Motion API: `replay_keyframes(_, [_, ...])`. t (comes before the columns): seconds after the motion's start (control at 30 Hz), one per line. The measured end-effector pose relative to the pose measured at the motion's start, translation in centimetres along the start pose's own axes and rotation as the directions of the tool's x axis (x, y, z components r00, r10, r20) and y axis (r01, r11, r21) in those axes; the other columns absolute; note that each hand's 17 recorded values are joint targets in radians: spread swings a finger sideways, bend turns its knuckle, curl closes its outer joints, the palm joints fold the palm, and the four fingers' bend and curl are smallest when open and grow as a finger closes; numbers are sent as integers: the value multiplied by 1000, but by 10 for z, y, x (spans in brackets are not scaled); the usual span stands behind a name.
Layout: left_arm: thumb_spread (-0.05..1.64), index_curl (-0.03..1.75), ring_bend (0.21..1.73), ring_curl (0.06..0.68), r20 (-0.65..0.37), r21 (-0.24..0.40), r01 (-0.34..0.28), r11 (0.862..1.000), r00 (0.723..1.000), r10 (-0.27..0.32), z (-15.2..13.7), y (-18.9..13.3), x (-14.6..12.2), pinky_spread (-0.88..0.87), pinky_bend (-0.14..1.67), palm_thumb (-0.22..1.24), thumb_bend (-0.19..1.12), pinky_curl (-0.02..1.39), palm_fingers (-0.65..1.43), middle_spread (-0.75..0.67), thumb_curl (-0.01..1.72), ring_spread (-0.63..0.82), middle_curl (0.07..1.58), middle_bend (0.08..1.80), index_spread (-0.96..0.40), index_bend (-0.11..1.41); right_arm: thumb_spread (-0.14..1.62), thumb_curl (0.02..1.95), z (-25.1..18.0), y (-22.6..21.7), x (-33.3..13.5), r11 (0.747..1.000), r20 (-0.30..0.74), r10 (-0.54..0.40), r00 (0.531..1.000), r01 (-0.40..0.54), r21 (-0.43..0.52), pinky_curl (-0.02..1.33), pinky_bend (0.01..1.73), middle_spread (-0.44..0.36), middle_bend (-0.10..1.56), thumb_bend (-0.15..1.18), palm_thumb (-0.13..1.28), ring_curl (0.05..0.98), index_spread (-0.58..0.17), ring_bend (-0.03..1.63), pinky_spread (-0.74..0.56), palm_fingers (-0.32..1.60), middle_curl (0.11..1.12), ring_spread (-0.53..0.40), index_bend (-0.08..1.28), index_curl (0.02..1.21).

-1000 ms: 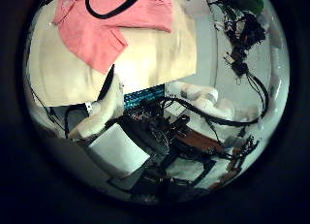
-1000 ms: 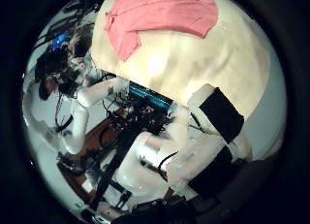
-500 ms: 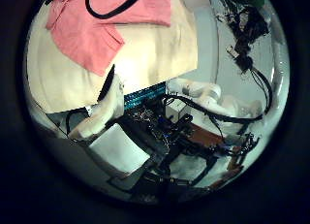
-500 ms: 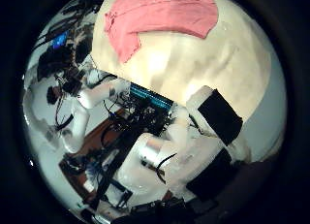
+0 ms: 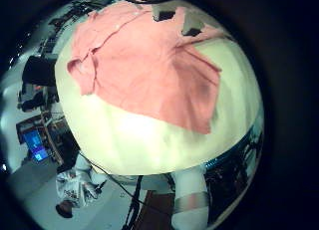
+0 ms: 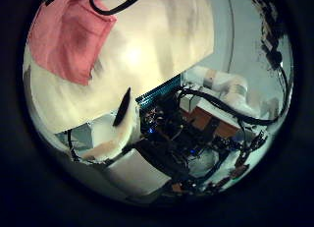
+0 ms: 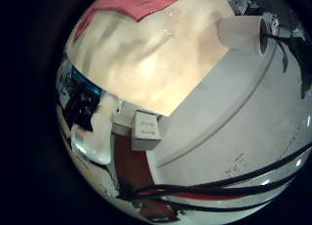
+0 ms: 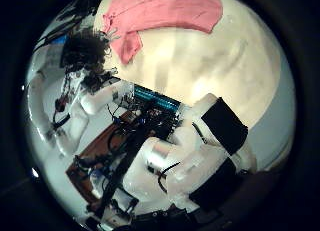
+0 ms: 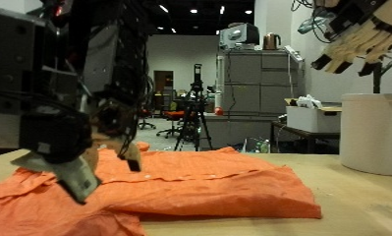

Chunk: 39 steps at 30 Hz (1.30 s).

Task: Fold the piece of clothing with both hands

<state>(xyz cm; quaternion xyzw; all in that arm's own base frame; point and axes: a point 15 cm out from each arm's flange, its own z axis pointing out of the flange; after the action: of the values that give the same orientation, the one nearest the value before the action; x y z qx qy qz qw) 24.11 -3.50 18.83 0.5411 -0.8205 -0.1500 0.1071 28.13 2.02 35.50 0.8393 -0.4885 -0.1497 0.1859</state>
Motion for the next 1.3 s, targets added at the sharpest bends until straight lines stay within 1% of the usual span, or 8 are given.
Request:
replay_keyframes(0.17, [1030, 261, 517, 202, 75, -26, 5, 1000, 997, -3, 30, -9, -15, 476, 322, 329, -40, 331, -21, 356, 318, 523, 322, 192, 168, 135, 1496, 263, 3, -4, -1, 1000, 14, -4, 1000, 5, -10, 311, 193, 76, 176, -7, 716, 260, -299, 231, 345, 187, 286, 207, 190, 354])
replay_keyframes(0.5, [956, 245, 503, 203, 78, -77, 7, 997, 997, -1, 60, -21, -16, 473, 313, 273, -30, 326, -15, 354, 307, 534, 328, 211, 205, 149, 1490, 260, 20, -29, 1, 998, 45, -17, 999, 19, -55, 308, 194, 77, 177, -5, 706, 261, -290, 219, 348, 180, 286, 205, 191, 359])
replay_keyframes(0.73, [928, 266, 464, 189, 128, -97, 13, 995, 992, 0, 63, -22, -19, 447, 218, 289, -26, 296, 155, 147, 314, 490, 382, 380, 212, 171, 1488, 259, 22, -31, 2, 998, 50, -24, 998, 27, -64, 306, 193, 77, 174, -5, 704, 263, -288, 219, 349, 178, 284, 205, 192, 361])
replay_keyframes(0.87, [943, 290, 483, 196, 157, -98, 27, 995, 988, -12, 61, -23, -24, 340, 167, 382, -1, 279, 310, 18, 329, 336, 447, 532, 151, 185, 1488, 258, 22, -31, 2, 998, 50, -27, 998, 30, -63, 304, 192, 77, 176, -5, 704, 264, -288, 217, 347, 176, 284, 205, 193, 363])
replay_keyframes(1.0, [984, 304, 605, 223, 168, -91, 37, 995, 986, -21, 60, -24, -24, 123, 218, 626, 76, 273, 534, -113, 378, 61, 528, 710, 60, 170, 1488, 258, 21, -31, 1, 998, 49, -27, 998, 30, -60, 302, 193, 77, 176, -4, 704, 266, -288, 215, 345, 176, 284, 206, 192, 364])
replay_keyframes(1.07, [991, 303, 717, 261, 169, -85, 40, 996, 985, -25, 59, -25, -24, -31, 301, 739, 113, 295, 671, -179, 417, -96, 581, 778, 7, 154, 1488, 258, 21, -30, 2, 998, 47, -26, 999, 29, -59, 301, 193, 77, 175, -4, 704, 267, -289, 214, 345, 177, 284, 206, 194, 365])
replay_keyframes(1.17, [1000, 314, 856, 322, 170, -74, 41, 996, 985, -28, 54, -26, -24, -228, 409, 825, 126, 333, 750, -256, 460, -270, 658, 840, -59, 173, 1488, 258, 20, -30, 2, 998, 46, -26, 999, 29, -56, 301, 192, 77, 177, -4, 704, 267, -286, 211, 345, 175, 284, 206, 194, 367])
replay_keyframes(1.3, [1012, 357, 1020, 396, 176, -53, 42, 998, 984, -32, 46, -28, -26, -404, 495, 887, 119, 368, 780, -330, 505, -397, 750, 858, -142, 222, 1488, 258, 20, -30, 2, 998, 46, -26, 999, 29, -56, 299, 190, 77, 178, -4, 704, 266, -284, 206, 344, 180, 285, 206, 195, 369])
